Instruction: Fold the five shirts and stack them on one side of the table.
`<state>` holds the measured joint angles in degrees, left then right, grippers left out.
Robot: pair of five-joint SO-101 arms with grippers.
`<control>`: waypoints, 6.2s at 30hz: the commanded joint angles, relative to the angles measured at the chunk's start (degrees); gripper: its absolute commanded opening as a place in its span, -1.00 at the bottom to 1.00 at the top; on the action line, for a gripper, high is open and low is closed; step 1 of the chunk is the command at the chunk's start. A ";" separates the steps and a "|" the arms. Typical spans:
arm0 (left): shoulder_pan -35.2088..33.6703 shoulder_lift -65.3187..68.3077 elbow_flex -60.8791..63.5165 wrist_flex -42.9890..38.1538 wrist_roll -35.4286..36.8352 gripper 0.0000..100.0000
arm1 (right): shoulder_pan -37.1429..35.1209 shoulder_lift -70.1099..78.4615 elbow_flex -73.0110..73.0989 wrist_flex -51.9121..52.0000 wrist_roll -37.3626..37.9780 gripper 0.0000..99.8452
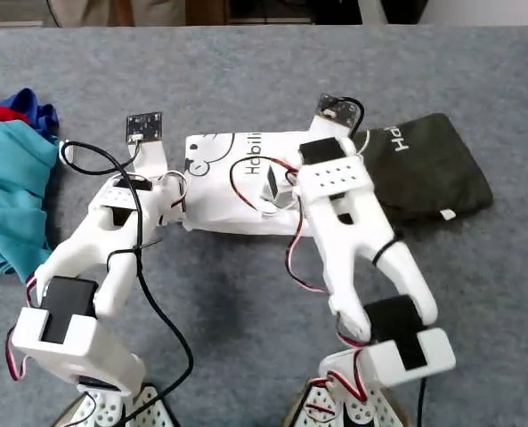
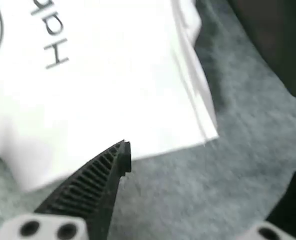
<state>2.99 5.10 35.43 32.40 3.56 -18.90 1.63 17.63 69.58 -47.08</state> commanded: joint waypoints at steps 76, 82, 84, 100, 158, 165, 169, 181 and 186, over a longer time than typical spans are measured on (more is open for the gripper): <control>-1.58 -2.07 -1.14 1.67 0.18 -0.96 | 9.36 17.80 -43.21 13.63 16.35 -1.00; -2.11 -2.07 -1.14 1.67 0.44 -0.96 | 15.60 17.80 -48.84 17.05 22.15 -1.00; -2.11 -2.07 -1.05 1.67 0.44 -0.96 | 18.59 17.80 -49.80 18.11 24.44 -1.00; -2.11 -2.07 -1.05 1.67 0.26 -0.96 | 39.43 20.62 -50.33 19.08 41.05 -1.00; -2.11 -2.07 -1.49 2.99 0.18 -0.96 | 40.48 64.04 -82.68 32.62 37.27 -0.99; -2.11 -2.07 -1.49 2.99 0.18 -0.96 | 37.85 57.71 -95.87 32.79 39.65 -0.99; -2.11 -2.07 -1.49 2.99 0.18 -0.96 | 33.71 50.07 -96.31 32.79 41.32 -0.99; -2.11 -2.07 -1.41 2.99 0.18 -0.96 | 26.15 35.65 -54.11 30.86 38.95 -1.00; -2.11 -2.07 -1.41 2.90 0.18 -0.96 | 26.68 38.29 -42.07 24.79 38.42 -1.00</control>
<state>2.29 5.01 35.25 34.68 3.56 8.09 40.22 -29.49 97.01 -7.96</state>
